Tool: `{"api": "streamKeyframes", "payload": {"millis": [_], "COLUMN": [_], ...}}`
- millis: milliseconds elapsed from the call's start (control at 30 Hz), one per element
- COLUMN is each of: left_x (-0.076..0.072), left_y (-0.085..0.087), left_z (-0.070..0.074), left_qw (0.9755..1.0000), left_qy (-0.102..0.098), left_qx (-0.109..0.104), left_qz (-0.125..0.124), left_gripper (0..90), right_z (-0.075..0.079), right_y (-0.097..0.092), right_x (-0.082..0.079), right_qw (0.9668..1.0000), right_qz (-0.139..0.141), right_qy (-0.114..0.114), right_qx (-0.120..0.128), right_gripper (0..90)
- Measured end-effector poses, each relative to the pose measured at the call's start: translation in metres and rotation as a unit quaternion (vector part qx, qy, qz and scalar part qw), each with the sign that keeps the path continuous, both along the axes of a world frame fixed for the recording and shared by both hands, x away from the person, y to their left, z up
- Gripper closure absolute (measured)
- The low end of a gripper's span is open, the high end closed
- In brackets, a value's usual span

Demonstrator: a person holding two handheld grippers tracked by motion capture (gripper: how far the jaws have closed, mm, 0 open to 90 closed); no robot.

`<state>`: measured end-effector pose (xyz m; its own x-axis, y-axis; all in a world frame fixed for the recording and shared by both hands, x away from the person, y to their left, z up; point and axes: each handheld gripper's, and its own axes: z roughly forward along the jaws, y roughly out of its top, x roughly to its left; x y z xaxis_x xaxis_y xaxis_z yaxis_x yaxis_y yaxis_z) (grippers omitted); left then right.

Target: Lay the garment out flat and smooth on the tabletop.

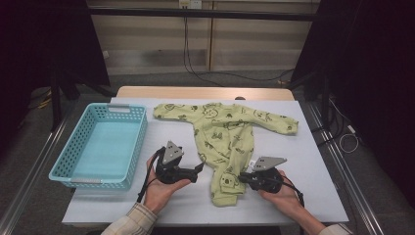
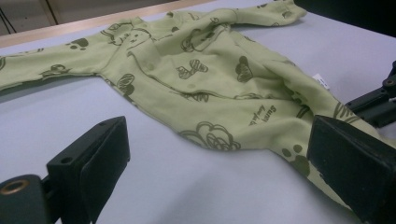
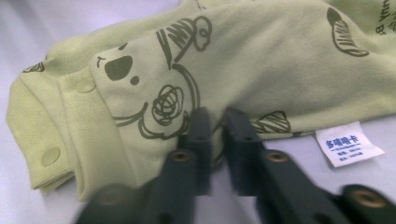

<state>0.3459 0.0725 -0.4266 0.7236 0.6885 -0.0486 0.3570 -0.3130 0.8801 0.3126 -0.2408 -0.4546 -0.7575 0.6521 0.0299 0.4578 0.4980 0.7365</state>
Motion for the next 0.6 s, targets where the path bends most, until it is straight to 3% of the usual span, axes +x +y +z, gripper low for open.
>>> {"api": "streamKeyframes", "payload": {"millis": [100, 300, 433, 600], "left_x": [-0.001, -0.003, -0.003, -0.003], "left_y": [-0.001, -0.003, -0.004, -0.005], "left_z": [0.0, -0.001, -0.001, -0.003], "left_qw": [1.0, 0.9999, 0.9996, 0.9995], "left_qy": [-0.006, -0.007, -0.01, -0.009], "left_qx": [0.0, 0.002, 0.013, 0.013], "left_qz": [-0.003, -0.014, -0.022, -0.028], "left_gripper": [7.7, 7.6, 7.6, 7.7], "right_z": [0.003, 0.023, 0.022, 0.023], "right_y": [-0.007, -0.029, -0.043, -0.063], "right_x": [0.0, -0.015, -0.022, -0.033], "right_qw": [1.0, 0.9994, 0.9993, 0.9989], "right_qz": [-0.001, -0.012, -0.015, -0.031], "right_qy": [0.002, -0.033, -0.035, -0.037], "right_qx": [0.007, 0.006, -0.004, 0.001], "right_gripper": [87.2, 87.3, 87.3, 87.2]}}
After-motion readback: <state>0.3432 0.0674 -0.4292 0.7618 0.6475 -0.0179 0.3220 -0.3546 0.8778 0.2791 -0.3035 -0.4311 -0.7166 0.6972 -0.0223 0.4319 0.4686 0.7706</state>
